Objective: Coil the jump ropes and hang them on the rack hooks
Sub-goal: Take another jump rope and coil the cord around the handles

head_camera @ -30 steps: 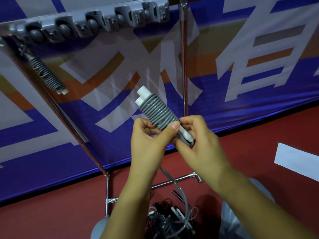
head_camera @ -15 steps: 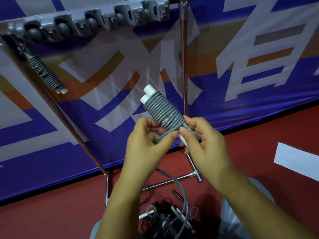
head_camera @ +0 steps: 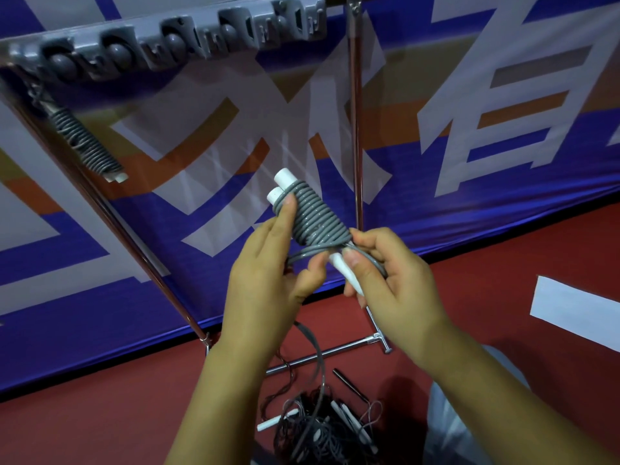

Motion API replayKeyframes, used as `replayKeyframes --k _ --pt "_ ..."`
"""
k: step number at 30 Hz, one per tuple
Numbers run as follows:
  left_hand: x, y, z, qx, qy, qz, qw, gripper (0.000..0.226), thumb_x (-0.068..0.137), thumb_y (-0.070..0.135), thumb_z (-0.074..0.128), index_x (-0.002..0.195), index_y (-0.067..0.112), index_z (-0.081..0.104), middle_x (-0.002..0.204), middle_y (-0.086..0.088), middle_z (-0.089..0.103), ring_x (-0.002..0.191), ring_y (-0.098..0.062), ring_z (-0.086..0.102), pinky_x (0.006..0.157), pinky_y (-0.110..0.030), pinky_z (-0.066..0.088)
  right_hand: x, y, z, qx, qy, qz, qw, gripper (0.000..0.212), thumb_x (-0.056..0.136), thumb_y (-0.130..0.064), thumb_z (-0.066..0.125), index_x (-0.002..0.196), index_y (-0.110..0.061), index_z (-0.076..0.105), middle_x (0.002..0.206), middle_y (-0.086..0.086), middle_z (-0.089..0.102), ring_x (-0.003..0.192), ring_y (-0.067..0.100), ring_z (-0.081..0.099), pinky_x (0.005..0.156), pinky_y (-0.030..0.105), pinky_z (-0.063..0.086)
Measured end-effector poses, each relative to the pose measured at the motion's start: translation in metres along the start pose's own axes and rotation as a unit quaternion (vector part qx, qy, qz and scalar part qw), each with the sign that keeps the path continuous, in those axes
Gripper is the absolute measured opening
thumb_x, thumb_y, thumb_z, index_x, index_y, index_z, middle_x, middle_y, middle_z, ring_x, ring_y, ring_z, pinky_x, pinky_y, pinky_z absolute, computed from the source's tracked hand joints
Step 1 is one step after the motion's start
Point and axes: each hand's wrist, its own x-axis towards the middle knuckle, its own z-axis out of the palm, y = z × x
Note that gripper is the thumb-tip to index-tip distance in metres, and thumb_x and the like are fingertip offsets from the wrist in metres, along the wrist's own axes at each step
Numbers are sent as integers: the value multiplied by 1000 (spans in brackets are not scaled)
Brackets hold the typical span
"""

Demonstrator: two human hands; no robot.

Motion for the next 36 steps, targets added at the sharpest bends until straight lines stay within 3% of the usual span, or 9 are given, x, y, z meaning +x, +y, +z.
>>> replayKeyframes --k 7,9,12,14,16,18,24,33,36 --pt "2 -5 3 36 20 30 999 58 84 29 56 132 -3 49 95 -8 63 77 4 36 75 2 33 0 -4 4 39 9 5 999 20 89 -24 52 100 -40 58 57 -9 59 49 0 53 53 11 40" --pt "3 -6 3 20 21 15 999 58 83 30 58 134 2 49 95 2 61 72 4 38 71 1 35 1 -3 6 40 23 15 999 21 93 -19 56 103 -37 59 58 -10 60 51 1 54 55 12 41" --pt "5 2 1 -80 -13 -99 992 56 81 25 70 132 27 47 97 21 54 62 1 45 62 -8 41 4 -2 10 50 50 49 996 25 95 -10 54 103 -33 59 69 -9 64 55 3 59 57 15 45" --pt "5 7 3 -171 -17 -178 969 50 78 18 75 110 37 41 95 27 57 54 -4 46 56 -17 44 6 -4 12 72 67 64 993 26 95 -8 53 100 -34 58 78 -9 68 59 5 62 62 20 51" --pt "3 10 4 -249 -11 -241 938 43 77 24 78 96 32 40 81 30 60 52 -8 48 53 -28 44 8 -8 13 96 85 68 989 27 95 -6 53 98 -32 59 84 -9 69 63 6 66 65 22 54" --pt "1 12 4 -301 -17 -287 909 39 75 37 78 94 26 45 72 20 61 57 -10 50 56 -26 44 10 -11 13 116 95 69 986 26 95 -5 53 98 -30 60 86 -8 69 65 7 68 66 22 55" --pt "3 9 -2 -364 -120 -302 873 16 74 34 63 75 24 75 76 -8 66 60 -5 49 61 -16 44 11 -18 9 156 96 88 979 19 94 -10 54 96 -26 63 80 -1 71 62 11 67 61 19 53" --pt "5 6 -3 -548 -117 -392 730 11 66 8 65 67 8 76 69 -6 70 58 -10 52 55 -17 46 11 -23 7 195 75 97 973 15 94 -11 54 95 -22 65 76 2 72 63 12 66 61 21 53" --pt "7 9 -1 -547 -115 -402 725 16 70 17 63 65 8 76 67 -5 68 54 -8 50 51 -17 42 11 -22 7 171 73 94 978 17 94 -12 54 94 -25 64 77 0 72 63 12 66 63 23 54"
